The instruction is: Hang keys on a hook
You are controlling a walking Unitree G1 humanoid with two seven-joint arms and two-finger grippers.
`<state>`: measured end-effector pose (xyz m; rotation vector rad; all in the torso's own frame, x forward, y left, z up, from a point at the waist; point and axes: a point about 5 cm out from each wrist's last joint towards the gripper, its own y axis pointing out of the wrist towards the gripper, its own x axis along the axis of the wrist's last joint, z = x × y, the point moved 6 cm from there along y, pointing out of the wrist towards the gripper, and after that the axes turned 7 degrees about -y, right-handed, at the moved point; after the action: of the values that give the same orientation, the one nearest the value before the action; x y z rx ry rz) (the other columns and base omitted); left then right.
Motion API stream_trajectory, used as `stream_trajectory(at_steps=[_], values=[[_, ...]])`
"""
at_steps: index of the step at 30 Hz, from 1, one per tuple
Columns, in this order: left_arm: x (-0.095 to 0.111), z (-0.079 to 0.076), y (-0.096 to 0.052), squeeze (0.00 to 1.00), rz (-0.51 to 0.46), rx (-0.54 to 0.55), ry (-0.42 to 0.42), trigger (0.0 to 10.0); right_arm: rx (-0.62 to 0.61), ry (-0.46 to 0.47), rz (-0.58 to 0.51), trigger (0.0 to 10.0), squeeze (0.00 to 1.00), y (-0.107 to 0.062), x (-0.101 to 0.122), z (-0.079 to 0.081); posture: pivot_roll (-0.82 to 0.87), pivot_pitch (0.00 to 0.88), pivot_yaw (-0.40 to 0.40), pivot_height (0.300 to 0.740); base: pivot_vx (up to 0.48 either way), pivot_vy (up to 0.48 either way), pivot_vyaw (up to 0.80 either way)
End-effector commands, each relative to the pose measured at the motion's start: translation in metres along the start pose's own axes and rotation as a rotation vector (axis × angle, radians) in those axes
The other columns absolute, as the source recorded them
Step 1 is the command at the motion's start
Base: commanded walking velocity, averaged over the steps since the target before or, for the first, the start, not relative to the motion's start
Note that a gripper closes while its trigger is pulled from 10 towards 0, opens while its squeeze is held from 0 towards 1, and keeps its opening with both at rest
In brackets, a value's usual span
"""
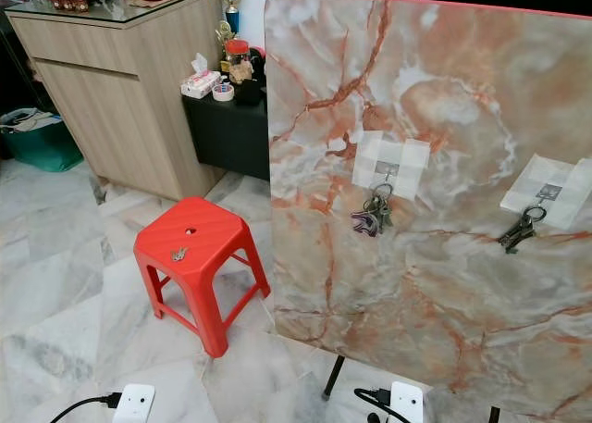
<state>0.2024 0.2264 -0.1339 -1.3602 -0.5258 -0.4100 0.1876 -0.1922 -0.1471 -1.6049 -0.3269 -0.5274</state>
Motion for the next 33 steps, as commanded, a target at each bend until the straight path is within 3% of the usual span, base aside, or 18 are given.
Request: stream_trajectory(at_steps=[1,5,13,33], values=[[-0.0066,0.0026,-0.0009,0.0,0.022,0.006,0.003,10.0,-0.013,0.008,0.001,10.0,0.0,-0.0003,-0.002,-0.0037,0.04,0.0,-0.019,0.74,0.0,0.0,0.0],[-0.0072,0.0024,-0.0009,0.0,0.025,0.005,0.003,10.0,0.008,-0.061,0.004,10.0,0.0,-0.0005,-0.0034,0.0007,0.03,0.0,-0.019,0.74,0.0,0.0,0.0],[-0.008,0.0009,-0.001,0.0,0.027,0.002,-0.004,10.0,-0.008,-0.017,0.003,10.0,0.0,-0.0007,-0.0043,-0.0025,0.04,0.0,-0.026,0.74,0.0,0.262,0.0],[-0.0075,0.0007,-0.0009,0.0,0.026,0.0,-0.005,10.0,-0.003,-0.031,0.012,10.0,0.0,-0.0005,-0.0048,-0.0016,0.04,0.0,-0.025,0.74,0.0,0.415,0.0]])
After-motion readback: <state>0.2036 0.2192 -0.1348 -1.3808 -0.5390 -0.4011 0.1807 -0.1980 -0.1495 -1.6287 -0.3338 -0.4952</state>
